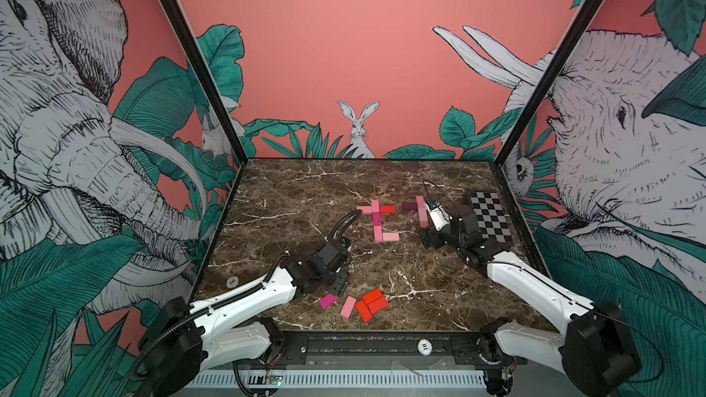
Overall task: Assemble the letter t with building blocks
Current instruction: Pick up the building block from the center of the board.
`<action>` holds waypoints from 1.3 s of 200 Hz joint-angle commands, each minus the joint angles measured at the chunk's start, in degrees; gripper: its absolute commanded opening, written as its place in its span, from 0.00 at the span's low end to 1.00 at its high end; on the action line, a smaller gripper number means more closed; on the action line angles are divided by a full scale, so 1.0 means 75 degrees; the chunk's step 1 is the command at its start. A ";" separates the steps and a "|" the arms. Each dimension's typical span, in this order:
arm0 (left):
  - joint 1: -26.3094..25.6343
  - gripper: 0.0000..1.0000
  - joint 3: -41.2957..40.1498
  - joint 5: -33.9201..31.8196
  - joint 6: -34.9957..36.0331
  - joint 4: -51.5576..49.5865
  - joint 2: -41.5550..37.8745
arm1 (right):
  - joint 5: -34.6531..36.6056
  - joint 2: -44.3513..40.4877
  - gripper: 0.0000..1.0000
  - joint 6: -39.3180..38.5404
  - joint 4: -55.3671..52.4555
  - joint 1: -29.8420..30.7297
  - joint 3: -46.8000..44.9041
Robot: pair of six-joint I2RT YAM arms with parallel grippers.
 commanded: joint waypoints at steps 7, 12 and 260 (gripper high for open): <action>-0.0167 0.72 -0.0127 -0.0016 -0.0502 -0.0057 0.0363 | 0.0009 -0.0097 0.99 0.0307 0.0328 -0.0031 0.0075; -0.0167 0.71 -0.0126 0.0011 -0.0501 0.0005 0.0454 | -0.0017 -0.0081 0.99 0.0319 0.0307 -0.0030 0.0082; 0.1140 0.26 0.0792 -0.0587 -0.1199 0.0410 0.2533 | -0.0586 0.0409 0.95 0.1153 -0.1087 -0.0078 0.1030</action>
